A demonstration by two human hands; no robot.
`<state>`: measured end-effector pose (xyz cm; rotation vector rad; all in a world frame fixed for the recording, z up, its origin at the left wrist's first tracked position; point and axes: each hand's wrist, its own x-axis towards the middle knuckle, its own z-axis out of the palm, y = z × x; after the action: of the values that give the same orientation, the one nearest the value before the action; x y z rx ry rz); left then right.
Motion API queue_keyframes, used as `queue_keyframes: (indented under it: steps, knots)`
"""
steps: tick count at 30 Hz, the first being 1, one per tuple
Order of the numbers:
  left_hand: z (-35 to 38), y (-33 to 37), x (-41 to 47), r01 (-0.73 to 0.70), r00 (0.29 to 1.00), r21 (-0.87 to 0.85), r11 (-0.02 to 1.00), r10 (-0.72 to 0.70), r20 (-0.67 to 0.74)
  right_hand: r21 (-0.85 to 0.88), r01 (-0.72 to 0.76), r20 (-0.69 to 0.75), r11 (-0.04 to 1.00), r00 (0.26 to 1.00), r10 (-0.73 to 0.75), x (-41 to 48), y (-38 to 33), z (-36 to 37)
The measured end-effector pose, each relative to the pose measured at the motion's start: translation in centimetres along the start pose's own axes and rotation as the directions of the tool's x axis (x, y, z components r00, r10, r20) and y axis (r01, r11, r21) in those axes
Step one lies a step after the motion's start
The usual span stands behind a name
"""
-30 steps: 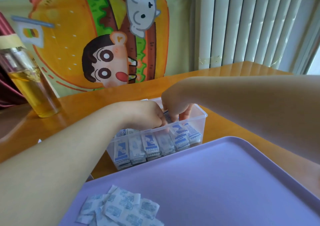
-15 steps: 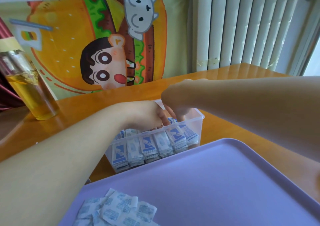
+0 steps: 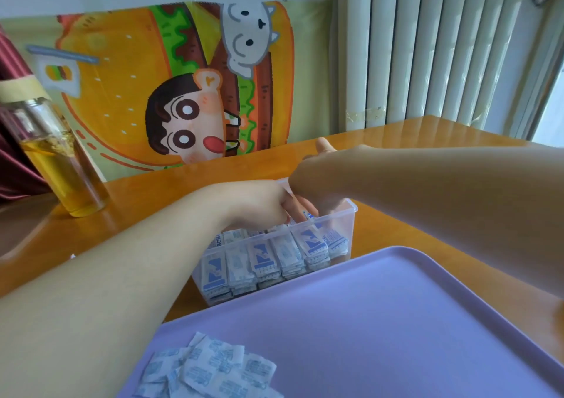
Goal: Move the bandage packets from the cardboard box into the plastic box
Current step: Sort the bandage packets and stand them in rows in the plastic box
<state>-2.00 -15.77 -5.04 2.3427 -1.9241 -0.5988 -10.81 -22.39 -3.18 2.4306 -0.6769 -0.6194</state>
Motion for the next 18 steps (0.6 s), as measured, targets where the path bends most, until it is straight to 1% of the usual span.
queue_keyframes:
  steps: [1, 3, 4, 5, 7, 8, 9, 10, 11, 12, 13, 14, 15, 16, 18]
  knots:
    - [-0.2, 0.0, -0.5, -0.007, 0.999, -0.024, 1.0, 0.006, -0.044, 0.024, -0.013, -0.028, 1.0, 1.0, 0.013, -0.2, 0.2, 0.0]
    - [-0.6, -0.1, -2.0, -0.03, 0.986, -0.044, 0.999, 0.022, -0.163, 0.076, -0.03, -0.185, 0.997, 0.982, 0.044, -2.2, 0.6, -0.5]
    - [-0.8, -0.2, -2.7, -0.038, 0.973, -0.052, 0.998, 0.025, -0.227, 0.126, -0.008, -0.286, 0.992, 0.957, 0.044, -2.9, 0.7, -0.5]
    - [-0.9, -0.2, -4.0, -0.043, 0.956, -0.07, 0.997, 0.021, -0.292, 0.206, 0.035, -0.395, 0.978, 0.917, 0.05, -3.9, 0.6, -0.6]
    - [-1.0, -0.4, -6.1, -0.073, 0.916, -0.088, 0.993, 0.032, -0.399, 0.377, 0.089, -0.506, 0.922, 0.854, 0.125, -5.5, 0.2, -0.7]
    - [-1.2, -0.3, -6.8, -0.105, 0.903, -0.088, 0.991, 0.058, -0.425, 0.425, 0.126, -0.543, 0.897, 0.828, 0.141, -6.2, 0.1, -0.7]
    - [-0.8, -0.6, -8.6, -0.109, 0.899, -0.101, 0.989, 0.055, -0.434, 0.451, 0.173, -0.56, 0.876, 0.818, 0.127, -7.4, -1.0, -0.9]
    - [-0.7, -0.7, -9.4, -0.119, 0.909, -0.113, 0.986, 0.062, -0.413, 0.486, 0.204, -0.554, 0.85, 0.824, 0.119, -8.4, -1.6, -0.9]
    - [-0.2, -1.1, -10.7, -0.091, 0.929, -0.12, 0.989, 0.041, -0.368, 0.542, 0.24, -0.531, 0.805, 0.841, 0.106, -9.4, -2.7, -0.7]
    - [0.6, -1.7, -12.1, -0.055, 0.952, -0.115, 0.992, 0.017, -0.307, 0.586, 0.274, -0.505, 0.762, 0.86, 0.079, -10.1, -4.1, -0.4]
    - [1.3, -2.3, -13.9, 0.002, 0.971, -0.064, 0.998, -0.017, -0.237, 0.606, 0.287, -0.48, 0.742, 0.876, 0.054, -10.6, -5.6, 0.0]
    - [2.0, -2.8, -13.9, 0.04, 0.988, 0.011, 0.999, -0.038, -0.15, 0.629, 0.254, -0.408, 0.735, 0.913, 0.033, -10.7, -6.4, 0.8]
    - [3.1, -3.4, -15.7, 0.091, 0.993, 0.09, 0.992, -0.083, -0.087, 0.645, 0.235, -0.332, 0.727, 0.943, -0.01, -10.9, -8.0, 1.3]
    - [4.1, -3.8, -16.1, 0.109, 0.994, 0.155, 0.982, -0.103, -0.042, 0.669, 0.197, -0.233, 0.717, 0.971, -0.049, -10.8, -9.0, 1.9]
    - [6.4, -4.3, -18.0, 0.13, 0.991, 0.161, 0.978, -0.124, -0.042, 0.699, 0.171, -0.131, 0.694, 0.985, -0.112, -10.8, -11.1, 2.5]
